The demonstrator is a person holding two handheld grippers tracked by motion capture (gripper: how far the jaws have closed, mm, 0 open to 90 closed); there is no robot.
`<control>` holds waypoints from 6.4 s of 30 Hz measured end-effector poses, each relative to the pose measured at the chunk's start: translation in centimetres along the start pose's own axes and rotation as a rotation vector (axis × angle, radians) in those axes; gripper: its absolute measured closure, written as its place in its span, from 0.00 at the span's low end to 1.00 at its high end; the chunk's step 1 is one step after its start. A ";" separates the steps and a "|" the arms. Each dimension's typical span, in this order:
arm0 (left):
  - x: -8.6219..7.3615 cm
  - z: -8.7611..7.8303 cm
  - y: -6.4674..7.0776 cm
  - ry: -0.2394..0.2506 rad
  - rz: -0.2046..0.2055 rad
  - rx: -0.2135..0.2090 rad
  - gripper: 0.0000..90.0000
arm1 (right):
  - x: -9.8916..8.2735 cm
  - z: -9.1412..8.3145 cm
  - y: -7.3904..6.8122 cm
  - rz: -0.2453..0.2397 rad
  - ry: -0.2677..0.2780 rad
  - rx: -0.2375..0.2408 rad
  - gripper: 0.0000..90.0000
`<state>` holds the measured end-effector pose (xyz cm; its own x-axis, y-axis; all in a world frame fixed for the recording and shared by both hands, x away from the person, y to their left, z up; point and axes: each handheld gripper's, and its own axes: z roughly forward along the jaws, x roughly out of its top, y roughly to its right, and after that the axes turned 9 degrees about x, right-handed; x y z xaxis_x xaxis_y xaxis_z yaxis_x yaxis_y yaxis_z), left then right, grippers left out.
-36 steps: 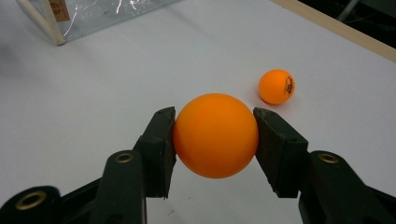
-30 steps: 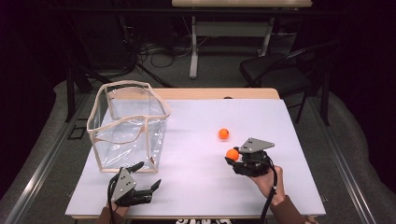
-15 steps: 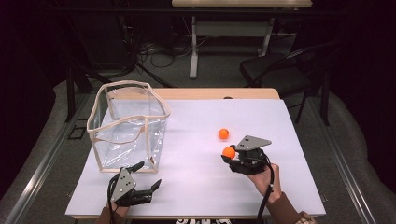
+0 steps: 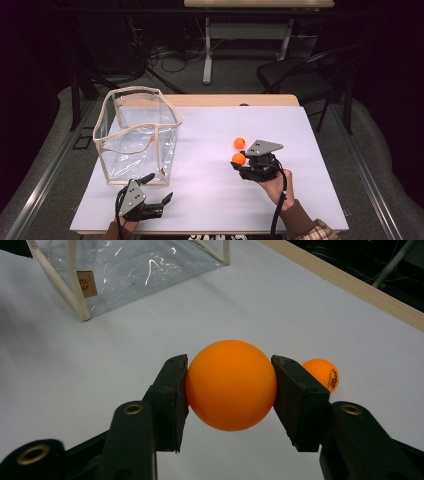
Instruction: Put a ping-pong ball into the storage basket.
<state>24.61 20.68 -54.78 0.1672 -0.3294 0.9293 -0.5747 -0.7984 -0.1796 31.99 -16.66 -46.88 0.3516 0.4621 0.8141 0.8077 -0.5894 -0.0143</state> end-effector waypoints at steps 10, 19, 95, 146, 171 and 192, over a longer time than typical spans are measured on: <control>0.0 -0.1 0.0 -0.001 0.005 0.004 0.18 | 1.2 0.6 -0.4 -0.026 0.007 0.019 0.57; 0.0 -0.1 0.0 -0.005 0.003 0.005 0.18 | 2.0 1.2 0.0 -0.025 0.020 0.036 0.57; 0.0 0.1 0.0 -0.006 0.001 -0.006 0.18 | 9.7 4.4 0.7 -0.103 0.048 0.100 0.57; -0.1 0.1 0.0 -0.006 0.003 -0.005 0.18 | 15.4 6.9 0.6 -0.146 0.070 0.112 0.57; -0.1 0.1 -0.1 -0.005 0.002 -0.009 0.18 | 18.4 7.7 0.2 -0.174 0.072 0.107 0.57; -0.1 0.1 -0.1 -0.004 0.001 -0.009 0.18 | 19.8 9.2 0.2 -0.172 0.059 0.113 0.57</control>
<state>24.67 20.73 -54.88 0.1701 -0.3318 0.9279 -0.5820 -0.7937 -0.1772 43.48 -1.52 -36.16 0.1779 0.5080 0.8428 0.9024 -0.4257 0.0661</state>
